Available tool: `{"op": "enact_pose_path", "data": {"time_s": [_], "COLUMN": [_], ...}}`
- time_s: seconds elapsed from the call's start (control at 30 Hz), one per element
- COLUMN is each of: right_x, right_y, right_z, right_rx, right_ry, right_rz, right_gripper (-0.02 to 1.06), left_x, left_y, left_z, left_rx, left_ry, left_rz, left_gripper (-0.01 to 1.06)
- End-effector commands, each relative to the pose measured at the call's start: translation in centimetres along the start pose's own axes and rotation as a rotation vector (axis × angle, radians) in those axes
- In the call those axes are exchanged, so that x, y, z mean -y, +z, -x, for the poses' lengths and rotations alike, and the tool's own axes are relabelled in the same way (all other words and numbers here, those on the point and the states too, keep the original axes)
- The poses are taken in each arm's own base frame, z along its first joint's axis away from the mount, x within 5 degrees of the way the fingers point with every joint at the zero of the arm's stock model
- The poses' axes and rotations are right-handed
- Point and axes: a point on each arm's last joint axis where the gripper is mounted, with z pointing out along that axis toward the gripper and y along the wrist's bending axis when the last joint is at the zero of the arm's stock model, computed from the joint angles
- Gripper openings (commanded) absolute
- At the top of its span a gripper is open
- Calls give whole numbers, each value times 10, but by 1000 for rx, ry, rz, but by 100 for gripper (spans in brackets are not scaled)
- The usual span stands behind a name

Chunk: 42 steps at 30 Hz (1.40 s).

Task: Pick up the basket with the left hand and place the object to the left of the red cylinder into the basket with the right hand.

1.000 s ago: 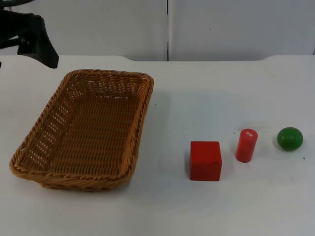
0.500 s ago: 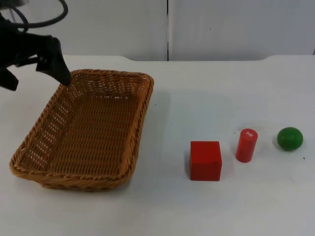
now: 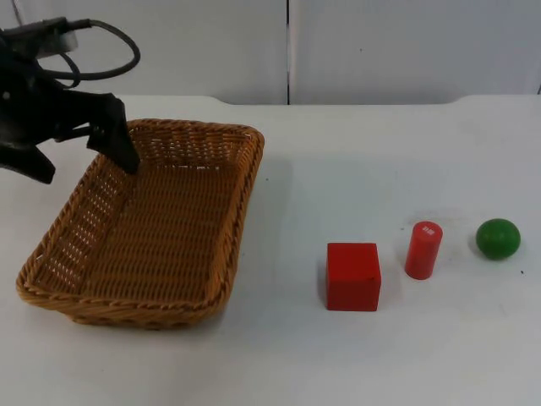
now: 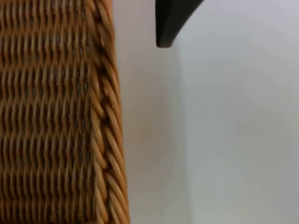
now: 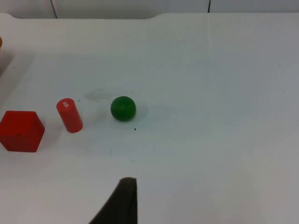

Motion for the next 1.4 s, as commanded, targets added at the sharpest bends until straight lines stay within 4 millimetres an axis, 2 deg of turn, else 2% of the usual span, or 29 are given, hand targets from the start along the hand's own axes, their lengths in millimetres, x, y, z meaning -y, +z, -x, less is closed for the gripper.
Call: {"op": "enact_pose_path", "data": {"time_s": [0.0,0.1,0.53,0.87,1.17,1.27,1.37], "right_x": [1,1,2,2,2,2,2], "right_y": [0,0,0,0,0,0,0], "right_z": [0,0,0,0,0,0,0], "right_rx": [8,8,9,9,9,9,9], "right_ry": [-3,-4,3,3,3,3,10], "right_rz": [-15,-18,-23,-23,-23,-23,-32], "right_gripper": [105,105,105,105,105,105,105], "left_x": [-7,-18,-24,-28,-30,-30,-30], "left_y": [5,12,31,58,66,66,66], "left_z": [4,5,12,3,-1,-1,-1], "left_rx": [-27,-49,-150,-205,-224,-224,-225], "left_ry": [-18,-33,25,-2,-10,-10,-10], "left_rz": [-9,-6,-42,-59,-62,-62,-63], "left_gripper": [105,105,105,105,105,102,87]}}
